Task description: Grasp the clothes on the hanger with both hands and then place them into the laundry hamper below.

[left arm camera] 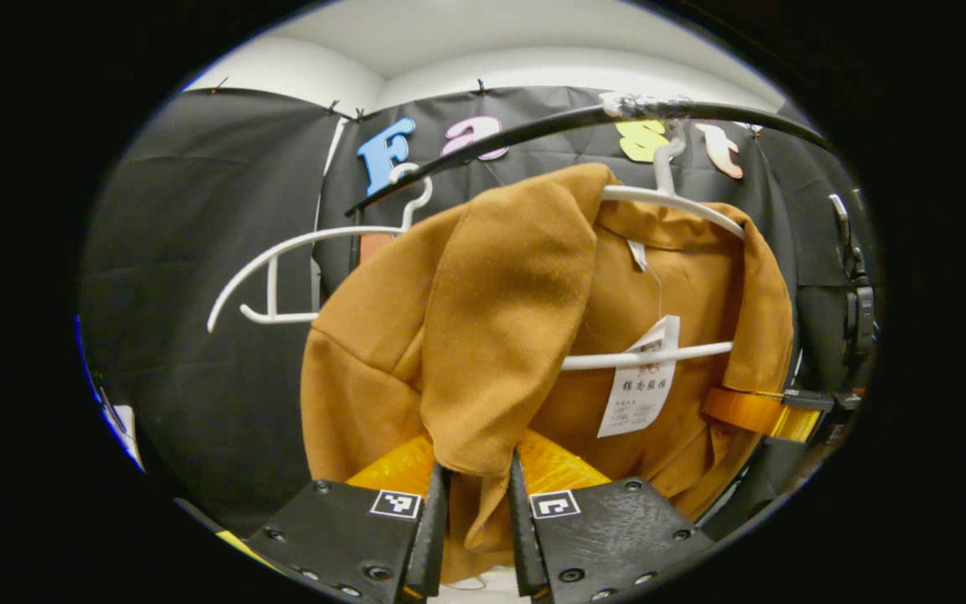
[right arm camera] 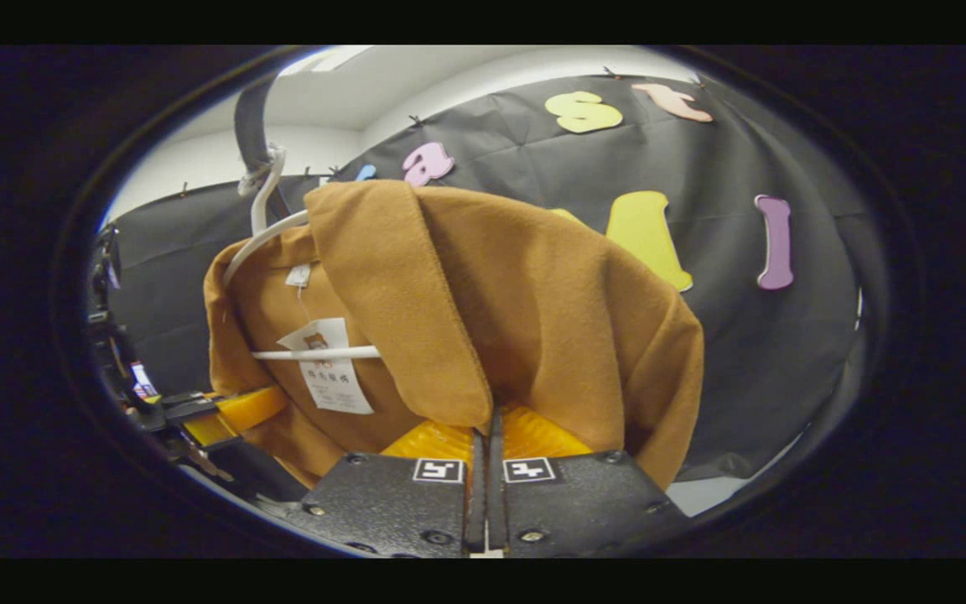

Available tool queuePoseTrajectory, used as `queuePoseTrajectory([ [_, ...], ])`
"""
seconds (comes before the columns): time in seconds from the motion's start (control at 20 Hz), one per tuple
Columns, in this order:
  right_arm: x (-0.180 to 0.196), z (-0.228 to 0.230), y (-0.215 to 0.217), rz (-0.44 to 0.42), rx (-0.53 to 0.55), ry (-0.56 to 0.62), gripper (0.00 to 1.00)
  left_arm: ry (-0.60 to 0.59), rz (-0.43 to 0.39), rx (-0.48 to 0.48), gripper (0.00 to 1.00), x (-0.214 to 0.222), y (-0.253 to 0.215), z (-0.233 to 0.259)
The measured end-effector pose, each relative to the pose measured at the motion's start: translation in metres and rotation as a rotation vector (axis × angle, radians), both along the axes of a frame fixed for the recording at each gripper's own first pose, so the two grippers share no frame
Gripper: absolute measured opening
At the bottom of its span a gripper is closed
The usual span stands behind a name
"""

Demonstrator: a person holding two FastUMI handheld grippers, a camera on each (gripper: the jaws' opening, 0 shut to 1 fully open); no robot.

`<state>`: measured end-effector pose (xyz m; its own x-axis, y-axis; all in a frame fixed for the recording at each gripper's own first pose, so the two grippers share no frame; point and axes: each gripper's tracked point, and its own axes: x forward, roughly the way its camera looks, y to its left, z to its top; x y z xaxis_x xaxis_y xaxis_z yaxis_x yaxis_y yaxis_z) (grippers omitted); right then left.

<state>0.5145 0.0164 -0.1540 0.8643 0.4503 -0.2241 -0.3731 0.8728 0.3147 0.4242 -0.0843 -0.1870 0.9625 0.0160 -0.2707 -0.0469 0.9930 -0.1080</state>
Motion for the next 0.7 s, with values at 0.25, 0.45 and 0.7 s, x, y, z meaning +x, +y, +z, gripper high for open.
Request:
queuePoseTrajectory([
  [0.25, -0.002, -0.002, 0.003, 0.143, 0.028, 0.025, 0.04, 0.008, 0.012, 0.030, 0.04, 0.001, 0.013, -0.001],
  [0.45, -0.014, 0.001, 0.014, 0.273, 0.104, 0.046, 0.04, 0.009, -0.010, -0.017, 0.05, -0.002, 0.012, 0.003],
  [0.7, -0.048, 0.016, 0.015, 0.477, 0.249, 0.048, 0.04, -0.028, -0.012, -0.037, 0.00, -0.020, 0.035, 0.022],
])
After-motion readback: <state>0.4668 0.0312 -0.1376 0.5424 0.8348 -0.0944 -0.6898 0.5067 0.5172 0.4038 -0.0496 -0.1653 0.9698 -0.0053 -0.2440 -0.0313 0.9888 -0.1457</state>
